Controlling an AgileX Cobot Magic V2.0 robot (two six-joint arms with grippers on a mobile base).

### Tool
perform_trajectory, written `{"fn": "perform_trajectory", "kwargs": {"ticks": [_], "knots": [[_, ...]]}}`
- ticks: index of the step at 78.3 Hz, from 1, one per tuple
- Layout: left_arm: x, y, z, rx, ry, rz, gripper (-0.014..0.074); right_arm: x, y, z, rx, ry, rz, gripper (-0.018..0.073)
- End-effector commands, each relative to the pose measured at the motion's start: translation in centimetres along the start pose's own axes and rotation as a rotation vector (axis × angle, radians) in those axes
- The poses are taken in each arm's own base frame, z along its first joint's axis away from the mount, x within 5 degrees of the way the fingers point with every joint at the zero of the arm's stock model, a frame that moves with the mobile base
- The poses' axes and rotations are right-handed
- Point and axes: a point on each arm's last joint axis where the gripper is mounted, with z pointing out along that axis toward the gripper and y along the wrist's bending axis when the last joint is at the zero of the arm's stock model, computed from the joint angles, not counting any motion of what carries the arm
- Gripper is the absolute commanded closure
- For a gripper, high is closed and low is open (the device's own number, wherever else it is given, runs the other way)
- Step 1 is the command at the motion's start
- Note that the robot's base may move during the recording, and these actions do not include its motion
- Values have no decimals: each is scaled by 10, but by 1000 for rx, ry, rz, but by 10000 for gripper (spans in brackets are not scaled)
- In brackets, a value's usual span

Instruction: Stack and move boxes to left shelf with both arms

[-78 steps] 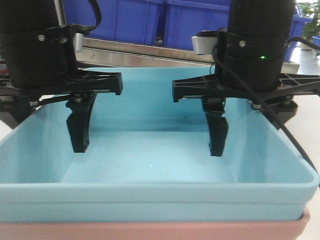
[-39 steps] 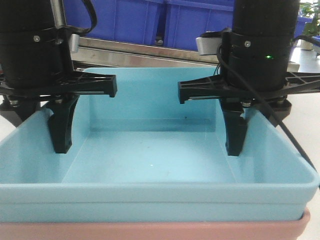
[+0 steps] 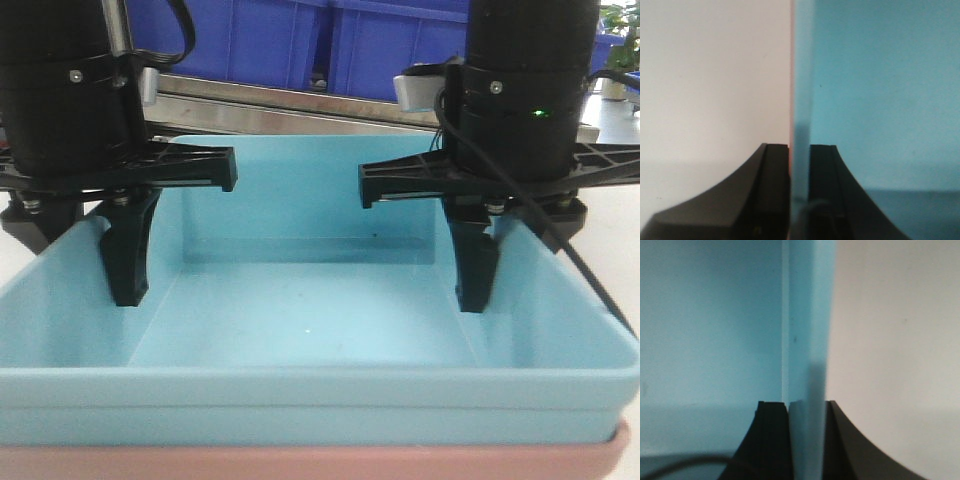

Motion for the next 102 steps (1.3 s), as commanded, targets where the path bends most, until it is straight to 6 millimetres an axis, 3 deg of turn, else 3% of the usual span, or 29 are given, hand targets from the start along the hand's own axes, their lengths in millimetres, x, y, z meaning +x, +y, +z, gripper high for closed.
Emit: {"fn": "perform_trajectory", "kwargs": {"ticks": [1,14,24,39,51,61,75,102], "knots": [[-3,-14,-28,127,-49,-57,599,-5,3,-30,-46,-55,21,503],[-5,-16,-51,112,-22,-87,599,-11,3,-62,-64,-102,22,503],[0,-13,-68,128,-39,-101,599,-2,-2,-82,-76,-115,19,503],[24,-12,-100,159,-61,-79,599,14,-6,-109,-111,-149,4,503],[42,-15,-115,143,-74,-64,599,33,0,-123,-138,-158,-13,503],[54,-18,-118,113,-89,-53,599,47,2,-123,-139,-169,-22,503],[66,-20,-109,88,-54,-42,599,63,-4,-117,-123,-149,-8,503],[97,-19,-112,105,-28,-60,599,95,-11,-129,-169,-154,-13,503]]}}
